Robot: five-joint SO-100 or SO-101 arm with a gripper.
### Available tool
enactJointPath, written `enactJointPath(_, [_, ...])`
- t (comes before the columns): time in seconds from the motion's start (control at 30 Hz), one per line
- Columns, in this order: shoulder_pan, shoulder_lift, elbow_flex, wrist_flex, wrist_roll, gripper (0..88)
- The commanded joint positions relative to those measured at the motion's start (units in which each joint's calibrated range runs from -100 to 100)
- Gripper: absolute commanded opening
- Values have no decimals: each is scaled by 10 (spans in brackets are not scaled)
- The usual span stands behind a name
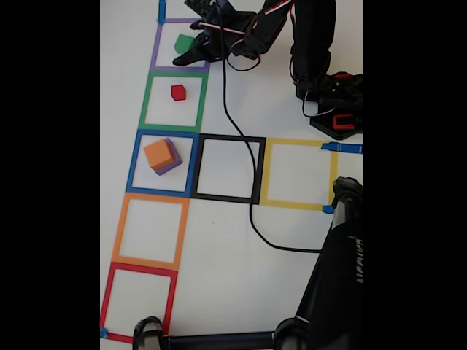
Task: Tower of hanoi
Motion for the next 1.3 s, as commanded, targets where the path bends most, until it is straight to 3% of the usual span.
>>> enactJointPath(0.0, [-5,44,-41,-57,0,359])
enactJointPath(1.27, [-11,131,-92,-62,0,323])
